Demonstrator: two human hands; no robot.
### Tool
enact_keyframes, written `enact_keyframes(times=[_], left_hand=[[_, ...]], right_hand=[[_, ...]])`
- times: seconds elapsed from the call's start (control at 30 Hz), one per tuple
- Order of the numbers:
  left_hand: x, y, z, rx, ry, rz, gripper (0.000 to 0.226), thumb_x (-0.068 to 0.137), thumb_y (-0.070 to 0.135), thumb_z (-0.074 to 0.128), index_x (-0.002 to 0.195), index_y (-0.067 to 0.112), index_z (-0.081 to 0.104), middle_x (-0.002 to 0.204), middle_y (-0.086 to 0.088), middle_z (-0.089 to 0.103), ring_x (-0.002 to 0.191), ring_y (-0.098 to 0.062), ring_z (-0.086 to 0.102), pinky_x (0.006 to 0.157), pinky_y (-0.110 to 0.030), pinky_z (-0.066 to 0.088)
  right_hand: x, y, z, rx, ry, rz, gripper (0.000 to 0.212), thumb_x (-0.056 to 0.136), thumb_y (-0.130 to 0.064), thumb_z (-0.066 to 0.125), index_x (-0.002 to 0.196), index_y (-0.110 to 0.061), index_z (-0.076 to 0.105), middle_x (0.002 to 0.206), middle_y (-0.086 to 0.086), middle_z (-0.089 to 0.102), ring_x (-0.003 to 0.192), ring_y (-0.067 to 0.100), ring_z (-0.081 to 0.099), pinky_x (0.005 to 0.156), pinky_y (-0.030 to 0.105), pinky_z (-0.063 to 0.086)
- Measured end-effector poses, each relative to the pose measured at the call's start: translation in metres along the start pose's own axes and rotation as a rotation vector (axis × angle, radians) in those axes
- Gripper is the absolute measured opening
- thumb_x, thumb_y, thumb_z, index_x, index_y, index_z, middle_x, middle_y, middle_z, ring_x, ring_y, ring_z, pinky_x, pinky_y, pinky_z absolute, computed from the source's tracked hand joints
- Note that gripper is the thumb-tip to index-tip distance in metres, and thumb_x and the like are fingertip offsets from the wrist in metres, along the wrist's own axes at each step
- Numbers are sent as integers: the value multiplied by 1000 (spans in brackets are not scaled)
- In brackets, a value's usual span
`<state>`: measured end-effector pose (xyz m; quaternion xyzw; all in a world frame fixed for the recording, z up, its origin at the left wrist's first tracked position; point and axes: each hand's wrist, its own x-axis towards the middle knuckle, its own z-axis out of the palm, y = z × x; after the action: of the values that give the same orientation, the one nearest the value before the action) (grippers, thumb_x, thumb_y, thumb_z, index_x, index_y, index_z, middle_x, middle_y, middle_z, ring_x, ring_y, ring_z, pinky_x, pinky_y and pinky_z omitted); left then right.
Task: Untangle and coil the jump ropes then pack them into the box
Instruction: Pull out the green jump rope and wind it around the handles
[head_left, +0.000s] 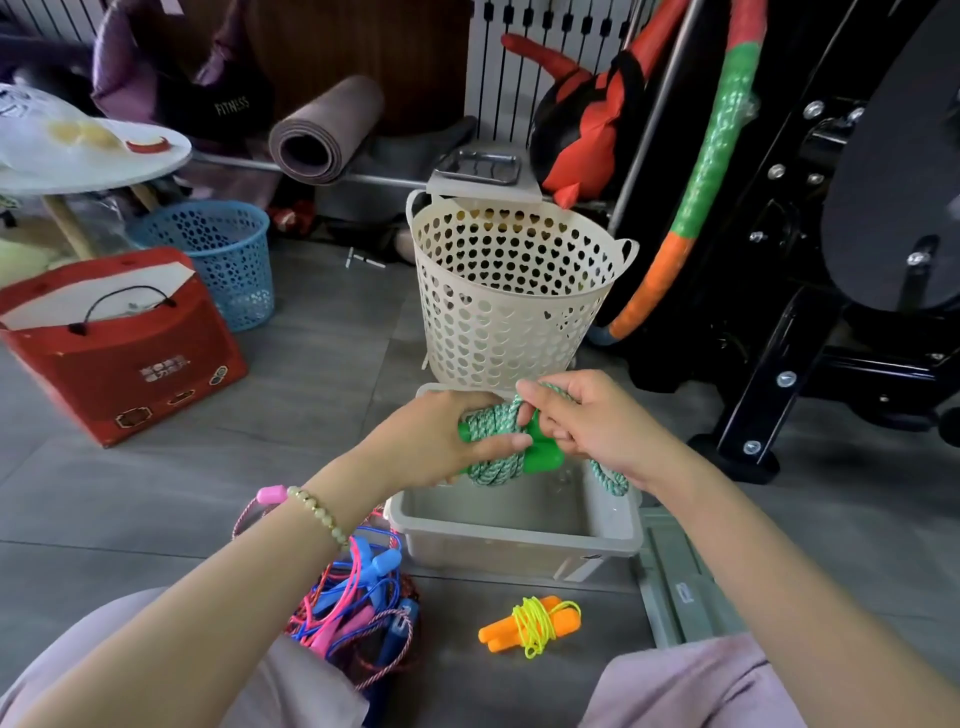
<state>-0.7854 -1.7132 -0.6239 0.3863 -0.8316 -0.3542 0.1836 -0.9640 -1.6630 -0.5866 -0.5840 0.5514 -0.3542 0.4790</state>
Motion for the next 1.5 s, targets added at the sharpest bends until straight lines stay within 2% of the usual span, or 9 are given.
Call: enact_keyframes(times=[0.13,0.23,0.4,0.6,0.7,0.8,0.9,1.1,1.5], left_hand=[[-2,-2,1,235,-71,23,47,82,64,54,116,32,61,67,16,61,52,4,58,67,-20,47],[-3,-8,2,226,-134,6,58,74,78,47,111,35,61,88,2,71,75,-16,68,79,-29,52],[-6,-13,3,41,-215,57,39,70,84,45,90,53,56,77,2,68,64,-23,66,66,-41,56],[-14,-1,0,-179,-211,139,38,77,74,49,63,39,52,55,11,40,52,-19,40,51,-37,39],[-14,-4,-1,-157,-180,124,43,79,67,51,58,31,42,54,9,31,48,-14,34,49,-29,33],[-15,-6,-10,-204,-184,76,32,90,52,54,59,43,54,47,9,34,38,-10,37,44,-24,35],[-16,-11,-14,-296,-189,48,20,87,55,54,74,44,64,50,-9,50,34,-12,48,39,-19,38],[-9,-14,-11,-477,-118,-30,61,84,53,50,134,18,44,56,-7,60,36,-12,51,33,-18,36],[1,-3,5,-558,193,-128,34,92,53,39,101,25,56,60,10,63,49,-7,58,47,-26,47]], right_hand=[[1,-2,-11,-191,-32,-46,14,88,-26,63,93,-15,58,58,0,55,38,10,39,39,18,31],[-2,-4,-21,55,-237,12,19,84,-20,63,103,-18,61,68,2,63,47,10,52,41,17,38],[1,-1,-25,277,-155,52,25,75,-21,63,98,-11,67,70,0,67,61,6,62,51,13,47],[0,1,-16,656,-230,-46,37,78,-25,65,112,-11,61,121,12,65,112,20,62,84,25,55],[-3,4,-5,315,-250,-64,61,82,-42,64,129,-8,46,132,2,59,126,14,51,103,23,41],[-5,0,2,59,-219,-44,49,89,-42,53,126,-11,44,125,-8,63,119,-2,52,95,10,39],[-5,4,3,4,-158,-47,47,83,-45,60,124,-25,47,121,-8,64,115,5,57,100,24,43],[0,11,-2,326,-228,-25,48,79,-15,65,125,-26,55,118,0,64,110,20,60,96,35,48],[15,26,31,527,151,14,50,74,-28,64,116,-1,61,115,12,67,105,21,60,91,36,47]])
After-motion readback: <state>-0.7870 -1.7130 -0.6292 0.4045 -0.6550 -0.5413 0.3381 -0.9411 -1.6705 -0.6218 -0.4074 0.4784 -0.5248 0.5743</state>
